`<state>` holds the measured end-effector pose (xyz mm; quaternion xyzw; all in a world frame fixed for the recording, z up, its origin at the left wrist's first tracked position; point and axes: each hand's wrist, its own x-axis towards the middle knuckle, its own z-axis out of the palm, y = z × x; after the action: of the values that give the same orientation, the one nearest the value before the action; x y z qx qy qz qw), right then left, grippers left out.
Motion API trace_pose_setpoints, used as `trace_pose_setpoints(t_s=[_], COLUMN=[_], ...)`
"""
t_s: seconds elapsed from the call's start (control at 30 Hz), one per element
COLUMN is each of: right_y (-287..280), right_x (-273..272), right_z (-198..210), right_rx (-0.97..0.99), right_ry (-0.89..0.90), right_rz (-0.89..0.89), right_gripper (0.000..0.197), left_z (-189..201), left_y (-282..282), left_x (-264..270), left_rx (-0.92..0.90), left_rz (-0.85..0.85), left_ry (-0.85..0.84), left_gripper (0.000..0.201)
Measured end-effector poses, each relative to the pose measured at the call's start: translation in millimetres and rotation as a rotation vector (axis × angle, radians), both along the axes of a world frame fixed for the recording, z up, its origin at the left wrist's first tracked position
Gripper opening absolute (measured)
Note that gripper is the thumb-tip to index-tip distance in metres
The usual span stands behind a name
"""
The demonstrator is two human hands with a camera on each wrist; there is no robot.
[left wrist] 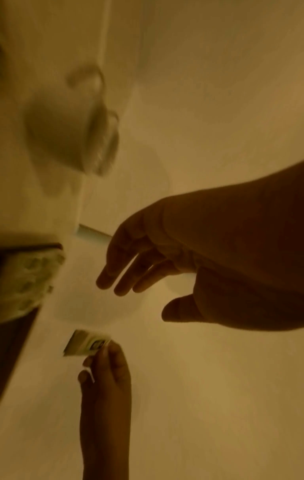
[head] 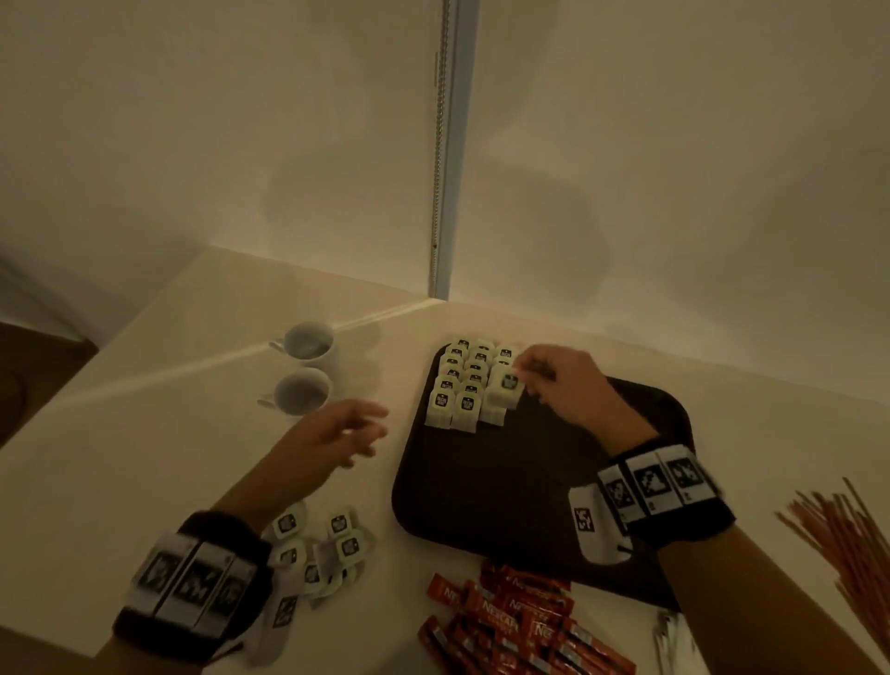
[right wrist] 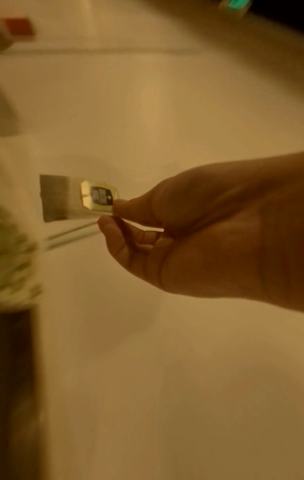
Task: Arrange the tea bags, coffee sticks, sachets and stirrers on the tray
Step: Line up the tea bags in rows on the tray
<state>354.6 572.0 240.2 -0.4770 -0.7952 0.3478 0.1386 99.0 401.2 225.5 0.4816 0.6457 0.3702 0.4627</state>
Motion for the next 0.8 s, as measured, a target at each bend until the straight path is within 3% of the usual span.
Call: trace_pose_setpoints(t_s=[0.1, 0.27, 0.5, 0.8], right_y=[5.1, 13.7, 22.9, 29.0], right_x=[8.6, 4.3, -10.6, -21.3], right_z=[-52.3, -100.3, -118.7, -128.7], right_rx=[-0.107, -0.278, -0.204, -0.13], right_ry=[-0.18, -0.245, -0.083, -0.091], right_rz=[0.019, -0.027, -0.199, -0.246], right_gripper=[0.015, 0.016, 0.01, 0.012], left_z=[-34.8, -74.6, -88.3, -90.1], left_y=[-41.0, -103.7, -145.6, -150.7], left_x=[-15.2, -35.4, -45.7, -51.2], left_rx=[-0.177, -0.352, -0.457, -0.475], left_rz=[0.093, 0.361, 0.508, 0.523], left_ry=[0.003, -0.051, -0.086, -0.096], left_gripper=[0.012, 0.014, 0.015, 0.016])
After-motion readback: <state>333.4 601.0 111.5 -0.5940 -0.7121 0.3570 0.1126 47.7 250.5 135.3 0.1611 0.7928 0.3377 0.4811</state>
